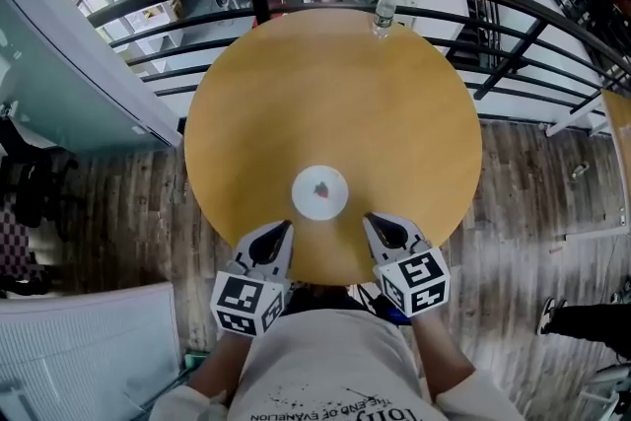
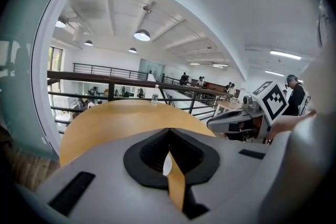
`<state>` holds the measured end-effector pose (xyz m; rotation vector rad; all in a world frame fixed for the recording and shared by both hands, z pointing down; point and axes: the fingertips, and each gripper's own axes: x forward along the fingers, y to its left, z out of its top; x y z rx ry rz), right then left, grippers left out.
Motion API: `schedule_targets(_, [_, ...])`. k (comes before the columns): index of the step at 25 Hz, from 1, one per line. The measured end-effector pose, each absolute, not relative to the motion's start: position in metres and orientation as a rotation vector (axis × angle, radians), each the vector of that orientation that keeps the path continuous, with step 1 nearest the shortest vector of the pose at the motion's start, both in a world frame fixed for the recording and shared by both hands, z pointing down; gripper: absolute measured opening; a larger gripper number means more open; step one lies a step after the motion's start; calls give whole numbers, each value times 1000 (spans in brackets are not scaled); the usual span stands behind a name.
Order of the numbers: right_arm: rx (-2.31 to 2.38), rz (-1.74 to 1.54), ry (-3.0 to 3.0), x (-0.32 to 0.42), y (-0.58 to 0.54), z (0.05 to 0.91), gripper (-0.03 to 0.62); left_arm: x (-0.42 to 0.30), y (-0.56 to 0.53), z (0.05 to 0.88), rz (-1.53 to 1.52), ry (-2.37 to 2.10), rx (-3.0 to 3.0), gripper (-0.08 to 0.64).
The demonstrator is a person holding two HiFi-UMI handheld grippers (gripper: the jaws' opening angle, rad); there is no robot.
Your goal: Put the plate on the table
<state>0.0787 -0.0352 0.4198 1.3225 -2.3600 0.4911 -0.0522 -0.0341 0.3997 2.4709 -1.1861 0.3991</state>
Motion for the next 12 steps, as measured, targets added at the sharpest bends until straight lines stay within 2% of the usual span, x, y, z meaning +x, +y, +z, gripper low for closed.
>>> schedule_targets(12, [1319,500,-2382,74,-36,417,25,-54,-33,395,392,-1199,2466,23])
